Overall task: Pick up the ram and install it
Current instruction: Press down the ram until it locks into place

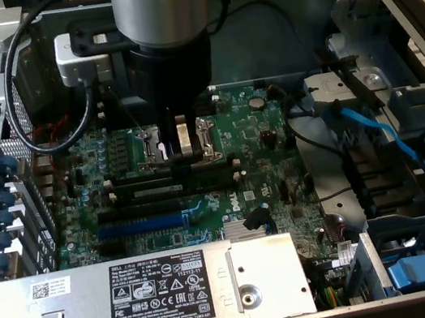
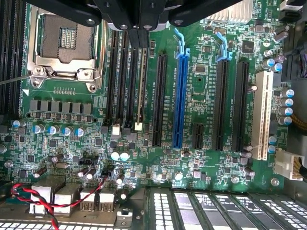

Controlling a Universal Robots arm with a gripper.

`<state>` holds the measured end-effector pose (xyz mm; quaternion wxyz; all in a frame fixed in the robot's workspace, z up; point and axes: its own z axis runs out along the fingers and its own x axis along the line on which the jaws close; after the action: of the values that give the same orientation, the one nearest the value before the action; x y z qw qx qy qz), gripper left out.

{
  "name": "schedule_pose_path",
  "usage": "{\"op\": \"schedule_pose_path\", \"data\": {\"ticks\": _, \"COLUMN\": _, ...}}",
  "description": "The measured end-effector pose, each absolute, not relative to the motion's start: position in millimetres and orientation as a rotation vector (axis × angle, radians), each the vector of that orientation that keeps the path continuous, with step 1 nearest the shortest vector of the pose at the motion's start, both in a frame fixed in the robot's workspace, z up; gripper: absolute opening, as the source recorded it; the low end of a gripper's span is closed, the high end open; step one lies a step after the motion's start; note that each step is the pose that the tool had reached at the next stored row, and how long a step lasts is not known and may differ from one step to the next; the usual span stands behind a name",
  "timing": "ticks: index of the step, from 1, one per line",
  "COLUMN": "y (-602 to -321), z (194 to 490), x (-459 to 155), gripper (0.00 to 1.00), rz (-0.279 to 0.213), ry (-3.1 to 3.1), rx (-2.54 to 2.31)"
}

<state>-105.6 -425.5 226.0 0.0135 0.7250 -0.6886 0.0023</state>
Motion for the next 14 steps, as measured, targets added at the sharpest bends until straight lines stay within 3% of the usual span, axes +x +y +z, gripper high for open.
{"op": "schedule_pose_path", "data": {"ticks": 14, "y": -425, "z": 245, "x": -106, "gripper": 0.1, "rz": 0.007, "ry": -2.145, "rx": 2.258}}
